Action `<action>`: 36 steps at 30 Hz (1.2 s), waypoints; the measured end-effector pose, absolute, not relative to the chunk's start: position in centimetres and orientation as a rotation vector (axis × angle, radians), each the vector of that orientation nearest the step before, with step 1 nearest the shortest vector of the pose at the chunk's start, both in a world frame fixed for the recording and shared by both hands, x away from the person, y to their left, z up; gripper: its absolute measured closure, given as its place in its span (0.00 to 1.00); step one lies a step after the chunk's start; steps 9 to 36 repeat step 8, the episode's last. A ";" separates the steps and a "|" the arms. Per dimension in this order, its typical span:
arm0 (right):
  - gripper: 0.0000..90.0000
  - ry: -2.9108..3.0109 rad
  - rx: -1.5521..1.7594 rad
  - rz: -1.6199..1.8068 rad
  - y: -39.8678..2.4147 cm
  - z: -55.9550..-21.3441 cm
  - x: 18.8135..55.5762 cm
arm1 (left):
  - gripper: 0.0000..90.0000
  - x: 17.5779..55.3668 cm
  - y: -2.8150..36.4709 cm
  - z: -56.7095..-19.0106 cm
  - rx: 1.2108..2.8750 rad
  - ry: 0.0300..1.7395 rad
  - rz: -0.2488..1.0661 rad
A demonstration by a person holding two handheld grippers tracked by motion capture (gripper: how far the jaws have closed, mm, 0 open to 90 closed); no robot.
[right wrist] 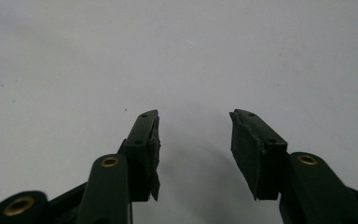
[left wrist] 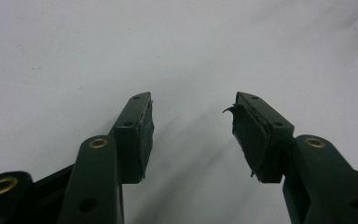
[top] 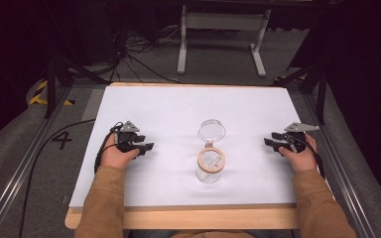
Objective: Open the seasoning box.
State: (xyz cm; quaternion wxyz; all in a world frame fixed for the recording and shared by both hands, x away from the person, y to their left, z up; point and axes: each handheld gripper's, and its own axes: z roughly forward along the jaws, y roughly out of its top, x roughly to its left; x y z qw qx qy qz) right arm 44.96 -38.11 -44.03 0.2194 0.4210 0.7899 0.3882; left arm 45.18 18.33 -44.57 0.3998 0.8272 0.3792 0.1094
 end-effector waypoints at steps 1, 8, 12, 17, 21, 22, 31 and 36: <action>0.58 2.187 1.172 1.075 -38.1 -44.0 45.0 | 0.53 45.2 18.3 -44.6 2.094 0.966 0.271; 0.57 2.190 1.170 1.073 -37.9 -43.8 44.9 | 0.49 45.1 18.2 -44.5 2.085 0.990 0.265; 0.57 2.190 1.170 1.073 -37.9 -43.8 44.9 | 0.49 45.1 18.2 -44.5 2.085 0.990 0.265; 0.57 2.190 1.170 1.073 -37.9 -43.8 44.9 | 0.49 45.1 18.2 -44.5 2.085 0.990 0.265; 0.57 2.190 1.170 1.073 -37.9 -43.8 44.9 | 0.49 45.1 18.2 -44.5 2.085 0.990 0.265; 0.57 2.190 1.170 1.073 -37.9 -43.8 44.9 | 0.49 45.1 18.2 -44.5 2.085 0.990 0.265; 0.57 2.190 1.170 1.073 -37.9 -43.8 44.9 | 0.49 45.1 18.2 -44.5 2.085 0.990 0.265; 0.57 2.190 1.170 1.073 -37.9 -43.8 44.9 | 0.49 45.1 18.2 -44.5 2.085 0.990 0.265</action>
